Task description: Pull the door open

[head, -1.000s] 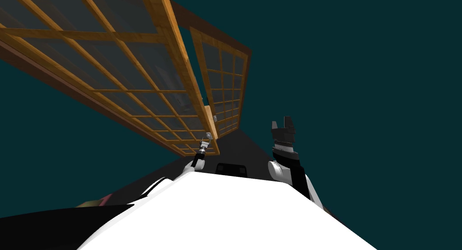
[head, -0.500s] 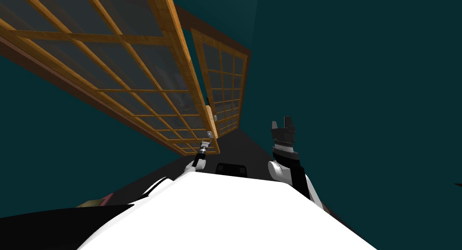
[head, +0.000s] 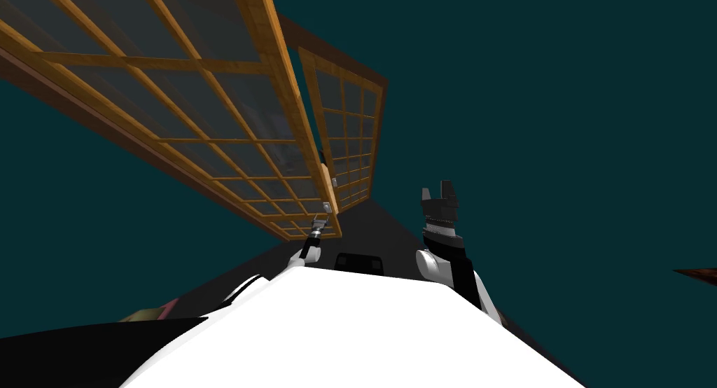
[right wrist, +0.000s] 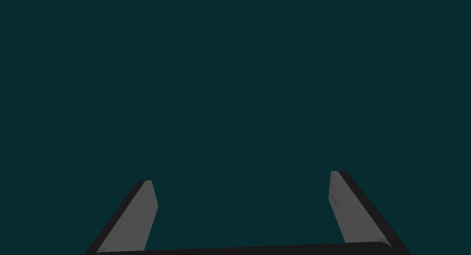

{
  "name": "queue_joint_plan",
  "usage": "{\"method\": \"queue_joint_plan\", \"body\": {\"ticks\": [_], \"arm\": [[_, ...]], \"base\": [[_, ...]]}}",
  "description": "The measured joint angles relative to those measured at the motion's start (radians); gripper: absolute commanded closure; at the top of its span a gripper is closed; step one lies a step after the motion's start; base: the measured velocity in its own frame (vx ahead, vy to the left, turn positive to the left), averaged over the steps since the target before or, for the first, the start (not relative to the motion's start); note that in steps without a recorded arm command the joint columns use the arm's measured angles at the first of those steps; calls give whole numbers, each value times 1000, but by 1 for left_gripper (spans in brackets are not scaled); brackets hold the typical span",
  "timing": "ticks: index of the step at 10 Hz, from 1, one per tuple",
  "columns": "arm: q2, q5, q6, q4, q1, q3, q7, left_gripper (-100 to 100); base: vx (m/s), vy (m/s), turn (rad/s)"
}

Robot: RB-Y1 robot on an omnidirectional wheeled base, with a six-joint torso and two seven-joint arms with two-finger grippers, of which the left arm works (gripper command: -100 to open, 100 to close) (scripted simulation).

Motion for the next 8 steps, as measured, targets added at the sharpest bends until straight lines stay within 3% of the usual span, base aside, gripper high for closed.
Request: {"method": "queue_joint_plan", "body": {"ticks": [8], "arm": [[-8, 75, 21, -40, 6, -41, 201, -100]], "base": [[-55, 17, -15]]}}
